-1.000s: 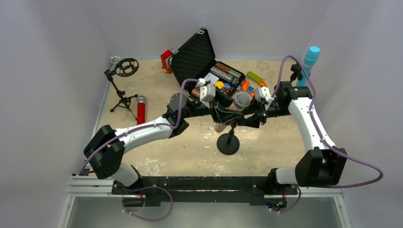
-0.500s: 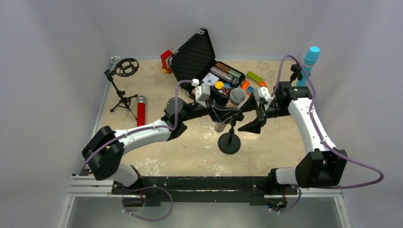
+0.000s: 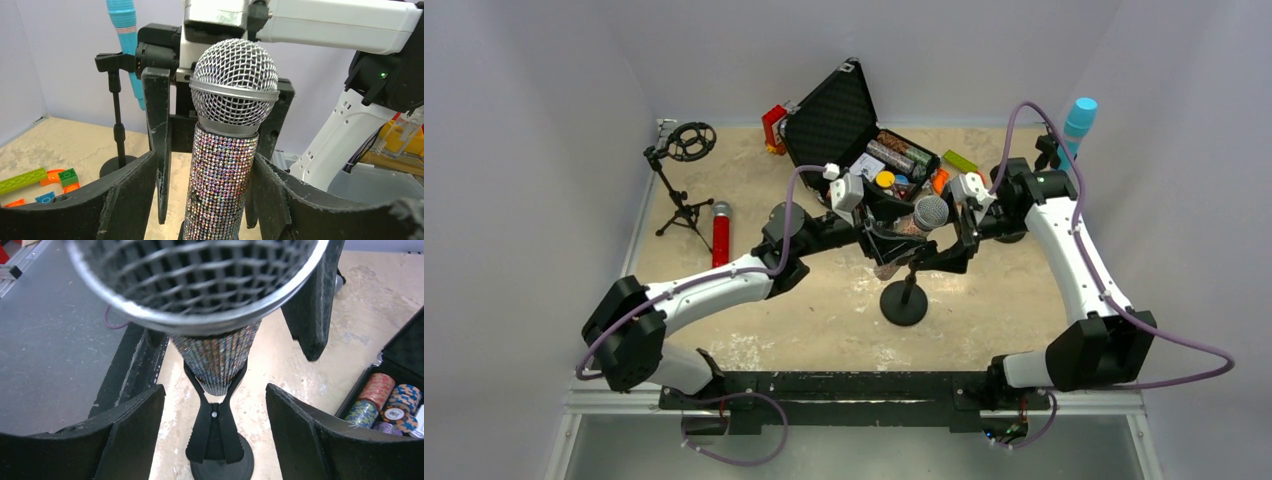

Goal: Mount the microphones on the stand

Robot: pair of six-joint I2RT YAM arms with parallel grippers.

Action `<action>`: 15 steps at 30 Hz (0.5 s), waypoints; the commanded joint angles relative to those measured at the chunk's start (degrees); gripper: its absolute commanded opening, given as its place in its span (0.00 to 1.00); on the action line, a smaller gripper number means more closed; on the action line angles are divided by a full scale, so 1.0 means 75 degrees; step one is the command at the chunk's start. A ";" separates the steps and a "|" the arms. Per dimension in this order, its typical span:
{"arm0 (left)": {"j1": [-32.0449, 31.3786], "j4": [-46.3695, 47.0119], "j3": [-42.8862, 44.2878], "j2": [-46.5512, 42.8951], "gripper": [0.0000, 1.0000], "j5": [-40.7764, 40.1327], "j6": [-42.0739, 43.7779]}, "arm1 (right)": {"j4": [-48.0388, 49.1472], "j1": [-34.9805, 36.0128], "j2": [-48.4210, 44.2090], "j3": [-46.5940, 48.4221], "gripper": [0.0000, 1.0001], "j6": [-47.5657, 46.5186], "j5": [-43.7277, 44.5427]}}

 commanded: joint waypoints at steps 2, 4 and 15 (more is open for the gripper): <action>0.0034 -0.0418 -0.0074 -0.0819 0.72 0.0035 0.0158 | -0.0130 0.0205 0.0236 0.0288 0.72 0.0152 -0.0225; 0.0044 -0.0591 -0.0180 -0.1013 0.73 0.0054 0.0233 | -0.0141 0.0215 0.0267 0.0227 0.69 0.0148 -0.0271; 0.0088 -0.2056 -0.1276 -0.2810 0.73 -0.0482 0.0763 | -0.0131 0.0304 0.0200 -0.0182 0.55 -0.0170 -0.0542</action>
